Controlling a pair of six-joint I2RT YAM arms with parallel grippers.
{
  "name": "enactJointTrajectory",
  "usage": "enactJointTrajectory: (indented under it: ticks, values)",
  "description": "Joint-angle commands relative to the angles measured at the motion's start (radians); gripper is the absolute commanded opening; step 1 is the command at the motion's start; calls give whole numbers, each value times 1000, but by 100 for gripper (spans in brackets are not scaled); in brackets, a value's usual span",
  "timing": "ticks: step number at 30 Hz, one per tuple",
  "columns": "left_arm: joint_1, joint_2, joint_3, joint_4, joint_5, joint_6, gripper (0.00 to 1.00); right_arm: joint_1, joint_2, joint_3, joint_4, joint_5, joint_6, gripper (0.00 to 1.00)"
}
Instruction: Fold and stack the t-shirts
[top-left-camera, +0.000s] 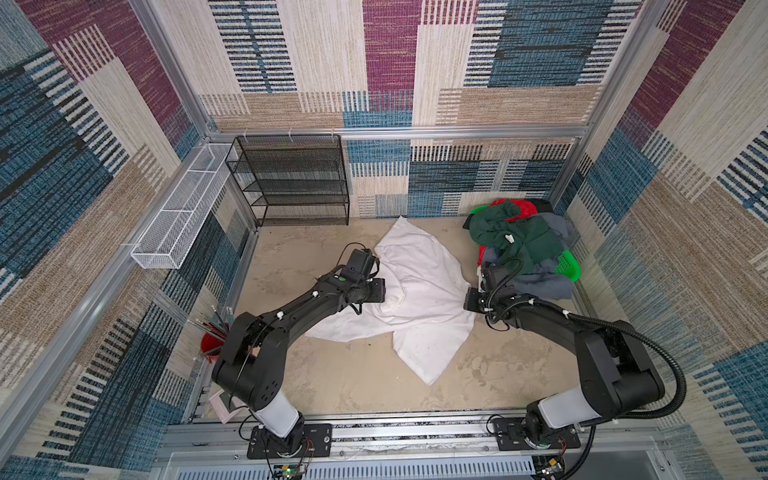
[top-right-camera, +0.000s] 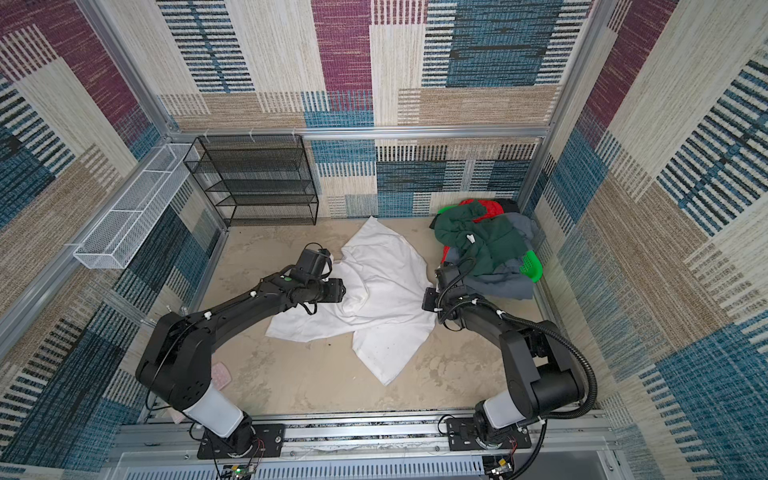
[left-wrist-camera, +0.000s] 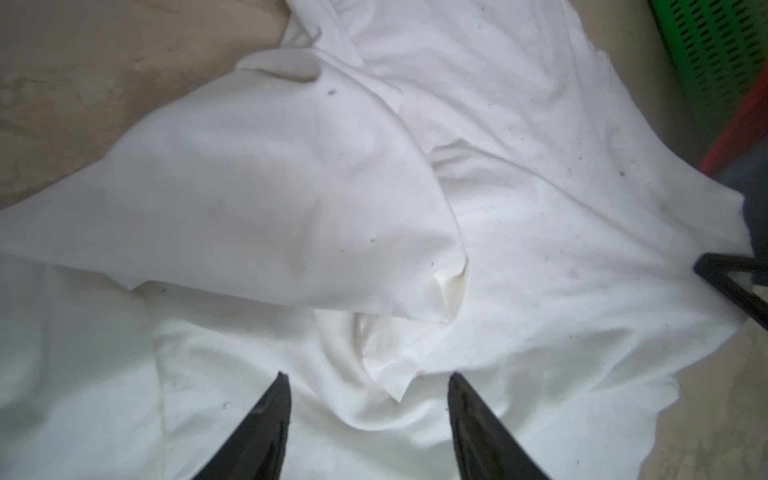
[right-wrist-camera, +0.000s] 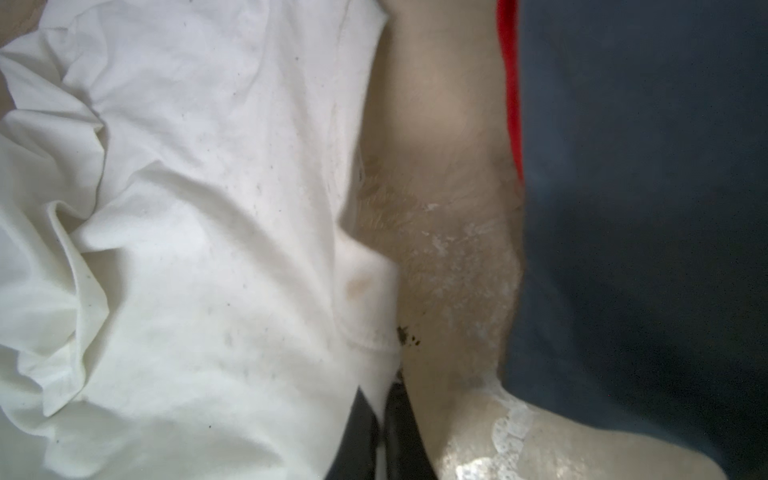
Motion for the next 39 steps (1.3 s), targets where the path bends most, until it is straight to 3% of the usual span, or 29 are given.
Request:
enactJointTrajectory:
  ticks: [1,6,16,22,24,30,39]
  values:
    - [-29,89,84,-12,45,1,61,1,-22,-19,46,-21,26,0]
    - [-56,221,197,-112,7,7,61,1,-57,-48,62,-35,32,0]
    - [-60,312,271,-152,-52,14,59,1,-99,-92,65,-29,42,0]
    - [-59,372,342,-214,-96,42,41,1,-124,-113,64,-13,45,0]
    - [-59,376,342,-202,-68,103,33,1,-132,-117,70,-16,45,0]
    - [-28,335,341,-229,-128,127,1,1,-151,-133,68,4,44,0]
    - [136,306,406,-216,-14,99,0,1,-154,-153,42,54,77,0]
